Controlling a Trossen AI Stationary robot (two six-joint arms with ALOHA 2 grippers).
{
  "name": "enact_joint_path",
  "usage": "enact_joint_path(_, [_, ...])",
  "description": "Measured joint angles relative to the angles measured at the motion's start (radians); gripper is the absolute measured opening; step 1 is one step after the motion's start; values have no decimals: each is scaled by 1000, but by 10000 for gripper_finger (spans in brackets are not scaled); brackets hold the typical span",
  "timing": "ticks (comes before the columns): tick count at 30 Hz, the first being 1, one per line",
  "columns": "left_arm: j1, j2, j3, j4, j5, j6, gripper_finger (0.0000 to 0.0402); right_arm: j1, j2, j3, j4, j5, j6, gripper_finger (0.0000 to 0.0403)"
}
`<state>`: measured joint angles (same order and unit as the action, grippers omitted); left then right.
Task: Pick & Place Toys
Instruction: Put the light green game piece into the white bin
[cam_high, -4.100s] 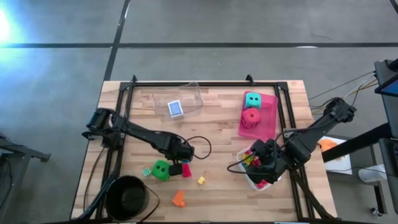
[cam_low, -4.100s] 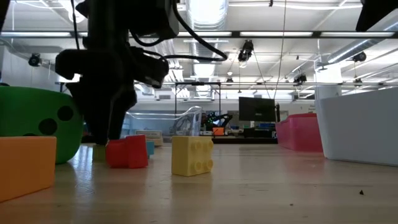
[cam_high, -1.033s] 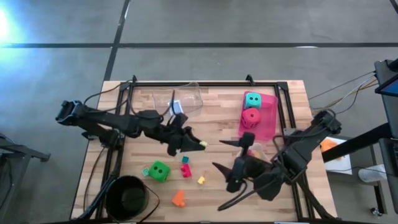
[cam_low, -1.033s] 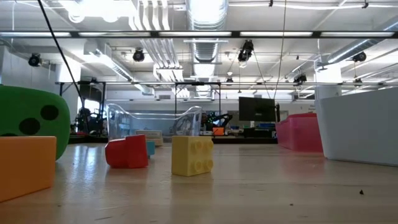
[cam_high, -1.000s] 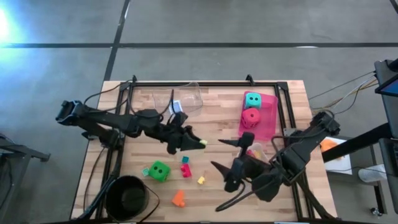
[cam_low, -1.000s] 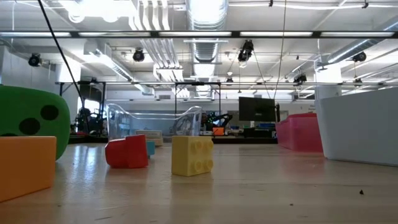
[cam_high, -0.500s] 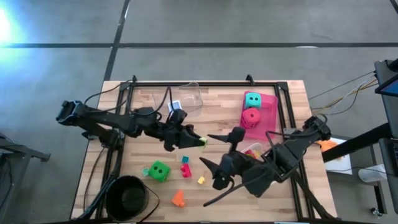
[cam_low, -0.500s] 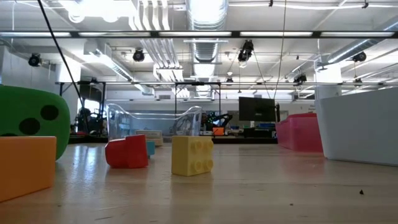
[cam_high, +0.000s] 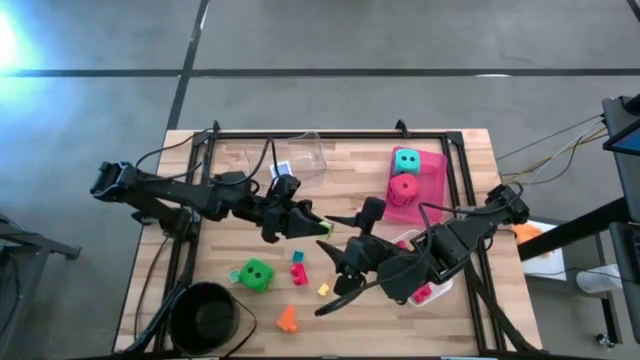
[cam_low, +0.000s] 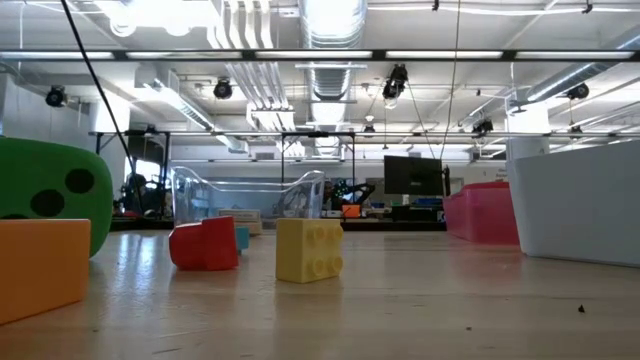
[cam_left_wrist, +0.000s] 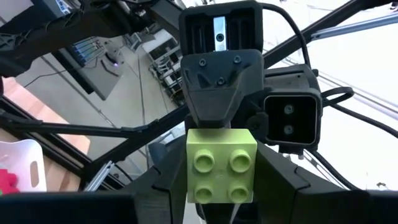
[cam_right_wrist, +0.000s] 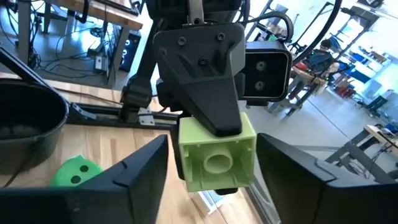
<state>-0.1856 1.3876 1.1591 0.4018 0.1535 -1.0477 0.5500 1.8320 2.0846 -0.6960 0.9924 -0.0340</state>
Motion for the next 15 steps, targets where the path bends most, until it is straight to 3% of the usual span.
enact_joint_path(12, [0, 0, 0, -2, -2, -5, 136, -9, -2, -1, -1, 0, -44, 131])
enact_joint_path(15, [0, 0, 0, -2, -3, -6, 136, -9, -2, -1, 3, 0, -55, 126])
